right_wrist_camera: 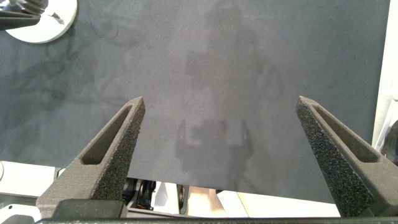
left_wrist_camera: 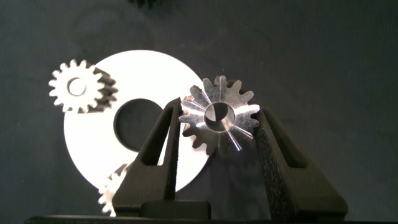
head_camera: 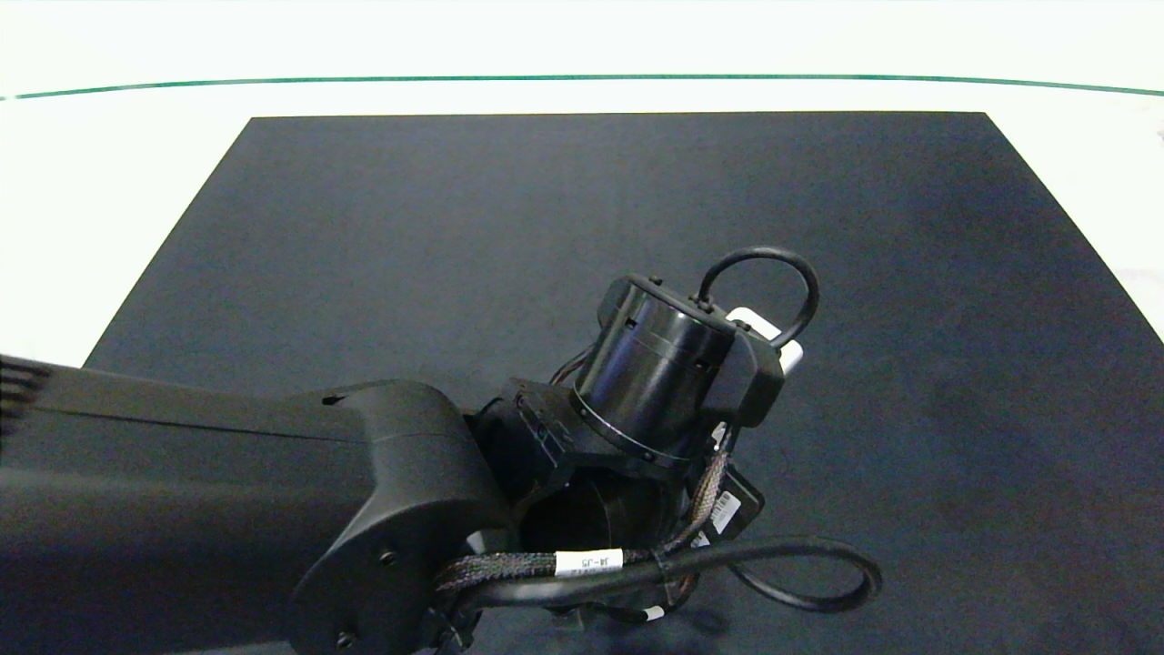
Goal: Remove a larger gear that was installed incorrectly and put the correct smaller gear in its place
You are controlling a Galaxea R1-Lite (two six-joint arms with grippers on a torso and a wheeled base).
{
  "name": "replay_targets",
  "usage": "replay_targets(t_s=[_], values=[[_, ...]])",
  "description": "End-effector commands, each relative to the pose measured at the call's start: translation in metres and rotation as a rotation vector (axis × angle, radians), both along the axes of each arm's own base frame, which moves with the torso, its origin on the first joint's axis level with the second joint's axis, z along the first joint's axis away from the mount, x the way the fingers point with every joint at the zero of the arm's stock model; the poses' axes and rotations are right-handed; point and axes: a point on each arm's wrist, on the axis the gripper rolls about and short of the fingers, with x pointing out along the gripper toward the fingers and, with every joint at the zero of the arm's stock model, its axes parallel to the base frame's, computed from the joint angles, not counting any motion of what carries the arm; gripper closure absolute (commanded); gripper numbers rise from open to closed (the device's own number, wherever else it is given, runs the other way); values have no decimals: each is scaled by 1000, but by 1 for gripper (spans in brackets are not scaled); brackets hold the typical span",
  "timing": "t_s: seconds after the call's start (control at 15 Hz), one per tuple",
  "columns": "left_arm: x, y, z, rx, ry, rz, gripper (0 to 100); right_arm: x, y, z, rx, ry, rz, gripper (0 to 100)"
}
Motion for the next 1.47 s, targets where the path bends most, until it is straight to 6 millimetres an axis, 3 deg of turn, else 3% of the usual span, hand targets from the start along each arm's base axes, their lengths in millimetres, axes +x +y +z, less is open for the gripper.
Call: replay_targets(t_s=[0.07,0.8,1.47], values=[[2,-6,-7,17,4,-4,78,-1,0,-1,-1,3,-1,0],[25,-4,-14,42,-3,43,78,-3,-1,-3,-1,14,5,0],[22,-4,-24,71,16,38,78,-4,-1,-3,2,10,7,0]])
